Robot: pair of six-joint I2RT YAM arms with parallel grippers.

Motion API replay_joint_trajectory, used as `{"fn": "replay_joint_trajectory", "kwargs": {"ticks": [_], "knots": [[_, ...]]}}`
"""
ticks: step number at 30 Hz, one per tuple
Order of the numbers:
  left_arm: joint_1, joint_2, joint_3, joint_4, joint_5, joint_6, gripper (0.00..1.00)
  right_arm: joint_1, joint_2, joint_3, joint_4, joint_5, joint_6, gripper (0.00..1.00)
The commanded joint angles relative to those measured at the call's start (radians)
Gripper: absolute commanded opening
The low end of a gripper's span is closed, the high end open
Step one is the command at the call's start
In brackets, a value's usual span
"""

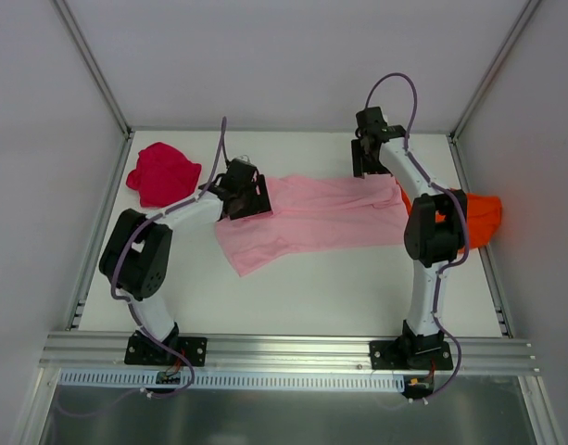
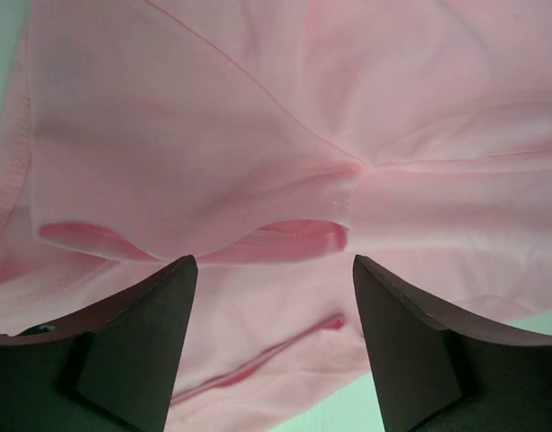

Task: Fold and stack the t-shirts
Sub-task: Fold the flattened tshirt in 1/3 of the way, then grap the side of the flattened tshirt closest away from the robot with both arms

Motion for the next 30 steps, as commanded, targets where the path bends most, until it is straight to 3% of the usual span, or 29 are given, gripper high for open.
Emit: {"fn": "replay_joint_trajectory", "kwargs": {"ticks": [1, 10, 13, 17, 23, 30], "knots": [[-0.043, -0.085, -0.014, -0.015, -0.113, -0.026, 0.73, 0.016, -0.001, 0.0, 0.008, 0.009, 0.005, 0.8], [-0.073, -0.196, -0.103, 0.044, -0.123, -0.029, 0.73, 0.016, 0.013, 0.0, 0.007, 0.01, 0.003, 0.8], [-0.074, -0.17, -0.095, 0.073, -0.135, -0.011, 0.74, 0.016, 0.025, 0.031, -0.014, 0.015, 0.013, 0.81], [-0.073, -0.037, -0.013, 0.075, -0.103, 0.012, 0.77, -0.001, 0.135, 0.161, -0.165, 0.085, 0.048, 0.82], [-0.097, -0.108, -0.169, 0.22, -0.074, 0.011, 0.77, -0.019, 0.05, -0.018, -0.096, 0.118, 0.072, 0.82], [-0.25, -0.297, -0.29, 0.136, -0.369, -0.031, 0.79, 0.01, -0.14, -0.194, -0.03, 0.122, 0.109, 0.83]]}}
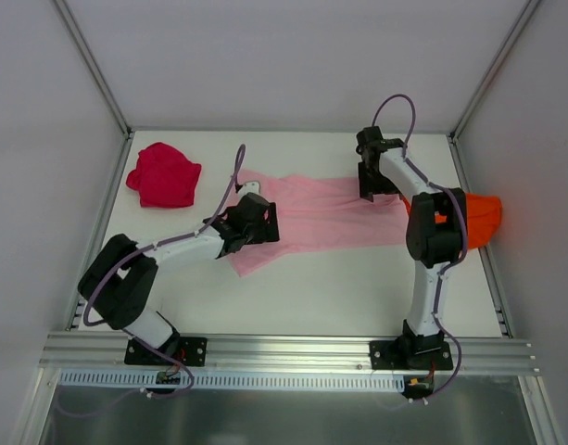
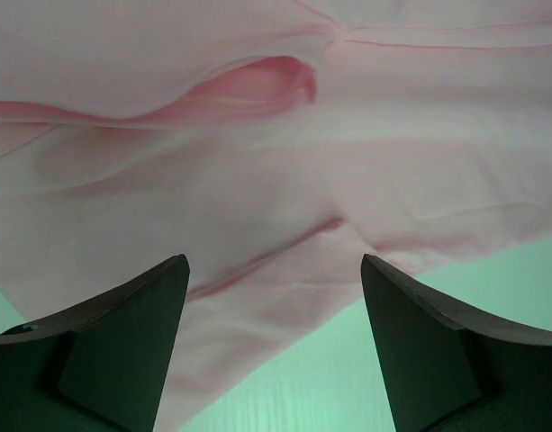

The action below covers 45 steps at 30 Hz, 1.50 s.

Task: Fold and stack the t-shirts
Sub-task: Grap the side of the flattened tshirt closest away from the robot with both arms

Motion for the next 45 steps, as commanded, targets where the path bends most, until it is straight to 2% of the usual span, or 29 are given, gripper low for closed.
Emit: {"fn": "replay_joint_trajectory", "kwargs": {"ticks": [1, 4, 7, 13, 14, 17, 23, 28, 35, 38, 39, 41, 45], "knots": [[-0.068, -0.124, -0.023, 0.0, -0.194, -0.019, 0.79, 0.033, -0.198, -0.066, 0.042, 0.042, 0.045, 0.83], [-0.131, -0.186, -0.067, 0.004, -0.267, -0.022, 0.8, 0.08, -0.325, -0.183, 0.095, 0.07, 0.051, 0.83], [-0.14, -0.213, -0.107, -0.019, -0.278, -0.057, 0.81, 0.107, -0.416, -0.256, 0.064, 0.076, 0.059, 0.83], [-0.146, -0.183, -0.146, -0.045, -0.321, -0.117, 0.83, 0.119, -0.663, -0.54, 0.156, -0.054, 0.209, 0.84], [-0.146, -0.175, -0.147, -0.042, -0.323, -0.118, 0.83, 0.123, -0.736, -0.572, 0.189, -0.089, 0.247, 0.84], [-0.146, -0.132, -0.147, -0.034, -0.343, -0.134, 0.84, 0.143, -0.815, -0.645, 0.22, -0.113, 0.265, 0.86], [-0.145, -0.034, -0.121, -0.016, -0.36, -0.14, 0.85, 0.162, -0.654, -0.57, 0.093, 0.092, 0.254, 0.87], [-0.145, 0.041, -0.088, -0.051, -0.413, -0.152, 0.85, 0.162, -0.578, -0.564, 0.102, 0.124, 0.254, 0.87], [-0.146, 0.075, -0.068, -0.06, -0.446, -0.138, 0.84, 0.168, -0.582, -0.573, 0.124, 0.127, 0.243, 0.87], [-0.146, 0.073, -0.069, -0.051, -0.433, -0.129, 0.77, 0.168, -0.57, -0.576, 0.128, 0.136, 0.243, 0.87], [-0.146, 0.067, -0.074, -0.054, -0.43, -0.134, 0.67, 0.168, -0.567, -0.574, 0.128, 0.136, 0.243, 0.87], [-0.146, 0.061, -0.078, -0.065, -0.424, -0.143, 0.56, 0.168, -0.567, -0.571, 0.127, 0.139, 0.241, 0.87], [-0.148, 0.034, -0.08, -0.097, -0.429, -0.151, 0.46, 0.168, -0.57, -0.567, 0.127, 0.143, 0.24, 0.87]]}}
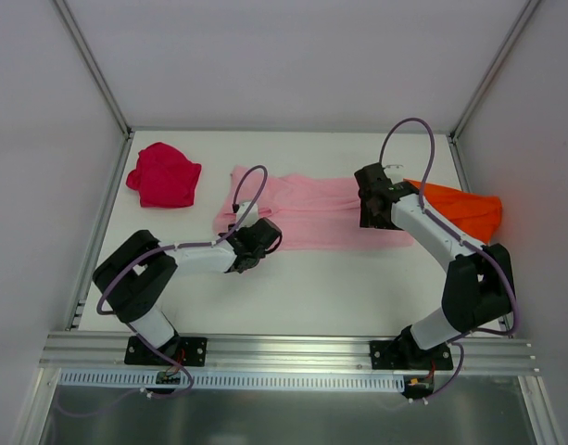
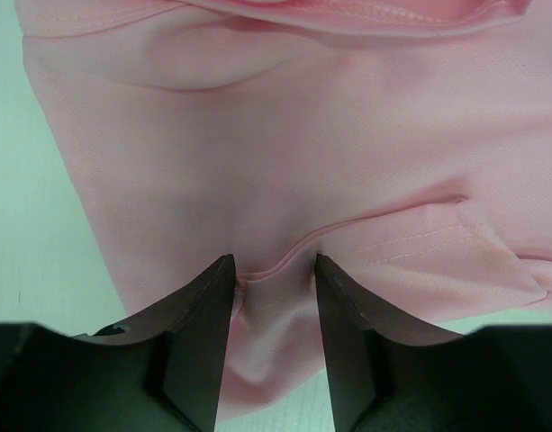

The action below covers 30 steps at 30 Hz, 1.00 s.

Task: Fold and stack the t-shirts
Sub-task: Grap the side of the flattened tshirt closest away from the robot with both arms

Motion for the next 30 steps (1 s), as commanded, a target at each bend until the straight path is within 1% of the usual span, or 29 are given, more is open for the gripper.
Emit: {"fn": "replay_joint_trajectory", "kwargs": {"ticks": [1, 4, 6, 8, 12, 13, 16, 19, 21, 23, 24, 25, 28, 30], "knots": [[-0.009, -0.039, 0.006, -0.051, -0.048, -0.024, 0.4, 0.008, -0.006, 0.021, 0.006, 0.039, 0.017, 0.87], [-0.022, -0.072, 0.003, -0.074, -0.057, -0.032, 0.34, 0.008, 0.007, 0.023, -0.004, 0.058, 0.02, 0.87], [-0.029, -0.091, 0.005, -0.106, -0.077, -0.044, 0.33, 0.007, 0.021, 0.032, -0.026, 0.122, 0.035, 0.88], [-0.039, -0.107, 0.008, -0.137, -0.109, -0.068, 0.33, 0.008, 0.046, 0.041, -0.062, 0.139, 0.049, 0.88], [-0.042, -0.135, 0.002, -0.214, -0.169, -0.139, 0.32, 0.005, 0.035, 0.043, -0.057, 0.09, 0.064, 0.89], [-0.042, -0.138, 0.002, -0.25, -0.194, -0.162, 0.31, 0.001, 0.04, 0.052, -0.059, 0.052, 0.064, 0.9], [-0.042, -0.145, -0.001, -0.289, -0.212, -0.188, 0.31, -0.027, 0.046, 0.058, -0.056, -0.031, 0.084, 0.91], [-0.042, -0.155, -0.009, -0.292, -0.217, -0.197, 0.3, -0.077, 0.049, 0.026, -0.018, -0.114, 0.101, 0.92], [-0.042, -0.158, -0.015, -0.289, -0.214, -0.197, 0.27, -0.114, 0.072, 0.015, -0.014, -0.142, 0.112, 0.92], [-0.042, -0.159, -0.023, -0.275, -0.209, -0.194, 0.28, -0.128, 0.092, 0.007, -0.014, -0.166, 0.116, 0.93], [-0.042, -0.158, -0.023, -0.266, -0.206, -0.178, 0.48, -0.128, 0.093, 0.003, -0.011, -0.174, 0.113, 0.93], [-0.042, -0.155, -0.027, -0.254, -0.205, -0.171, 0.6, -0.128, 0.093, 0.001, -0.014, -0.171, 0.116, 0.93], [-0.042, -0.139, -0.031, -0.211, -0.189, -0.147, 0.82, -0.128, 0.071, 0.001, -0.014, -0.166, 0.113, 0.93], [-0.042, -0.128, -0.029, -0.194, -0.179, -0.144, 0.87, -0.123, 0.045, 0.001, -0.016, -0.159, 0.106, 0.93]]}}
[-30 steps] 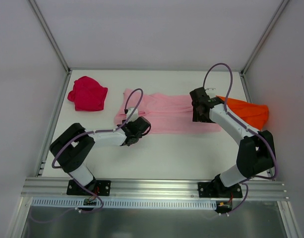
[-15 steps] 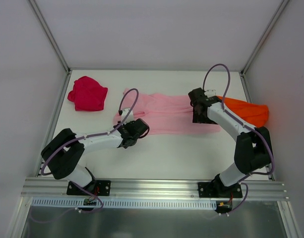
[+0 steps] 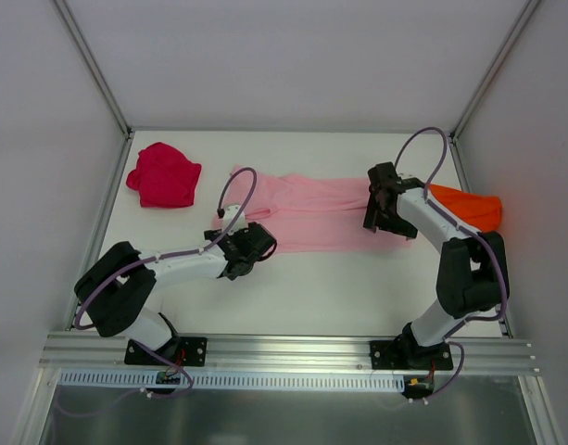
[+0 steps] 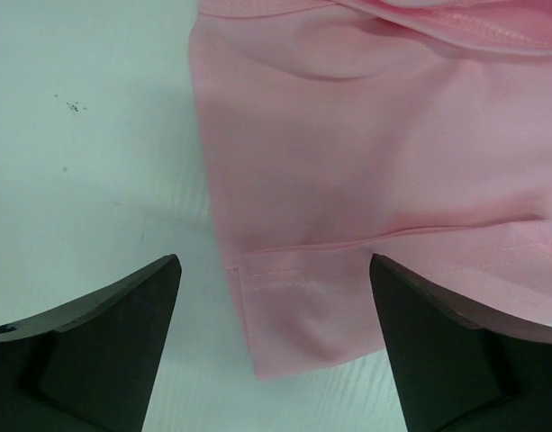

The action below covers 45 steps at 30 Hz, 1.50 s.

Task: Fold and stack the t-shirts
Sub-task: Grap the side of the flattened tshirt closest away from the robot with both arms

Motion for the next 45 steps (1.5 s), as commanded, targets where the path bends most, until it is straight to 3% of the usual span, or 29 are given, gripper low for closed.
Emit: {"fn": "replay_joint_trajectory", "kwargs": {"ticks": [1, 9, 20, 23, 24, 29, 31, 35, 38, 39, 41, 43, 45], "knots": [[-0.009, 0.009, -0.003, 0.051, -0.022, 0.005, 0.91, 0.006, -0.052, -0.004, 0.001, 0.001, 0.01, 0.93], [-0.009, 0.014, -0.044, 0.201, 0.084, 0.068, 0.91, 0.012, -0.055, -0.013, 0.005, 0.016, 0.0, 0.93], [-0.009, 0.026, -0.092, 0.269, 0.154, 0.064, 0.89, 0.022, -0.081, -0.01, 0.001, 0.035, 0.003, 0.94], [-0.009, 0.015, -0.098, 0.277, 0.154, 0.067, 0.76, 0.025, -0.068, -0.01, 0.005, 0.033, 0.001, 0.93], [-0.009, 0.012, -0.099, 0.278, 0.154, 0.067, 0.6, 0.025, -0.061, -0.011, 0.007, 0.035, 0.004, 0.94], [-0.009, 0.006, -0.108, 0.277, 0.156, 0.065, 0.18, 0.028, -0.035, -0.004, 0.01, 0.03, 0.004, 0.94], [-0.009, 0.002, -0.113, 0.277, 0.151, 0.061, 0.06, 0.031, -0.04, -0.005, 0.01, 0.032, 0.006, 0.94], [-0.009, -0.012, -0.113, 0.255, 0.139, 0.047, 0.01, 0.034, -0.048, -0.002, 0.007, 0.041, 0.007, 0.94], [-0.009, -0.029, -0.113, 0.225, 0.125, 0.035, 0.01, 0.034, -0.035, -0.004, -0.004, 0.064, 0.021, 0.94], [-0.009, -0.035, -0.115, 0.213, 0.124, 0.033, 0.1, 0.032, -0.029, 0.002, -0.008, 0.068, 0.024, 0.94], [-0.01, -0.05, -0.124, 0.206, 0.116, 0.024, 0.39, 0.035, -0.017, 0.009, -0.018, 0.068, 0.024, 0.94], [-0.01, -0.055, -0.125, 0.197, 0.105, 0.016, 0.47, 0.038, -0.017, 0.013, -0.018, 0.068, 0.027, 0.94], [-0.01, -0.057, -0.121, 0.183, 0.101, 0.01, 0.66, 0.042, -0.02, 0.015, -0.011, 0.065, 0.023, 0.94]]}}
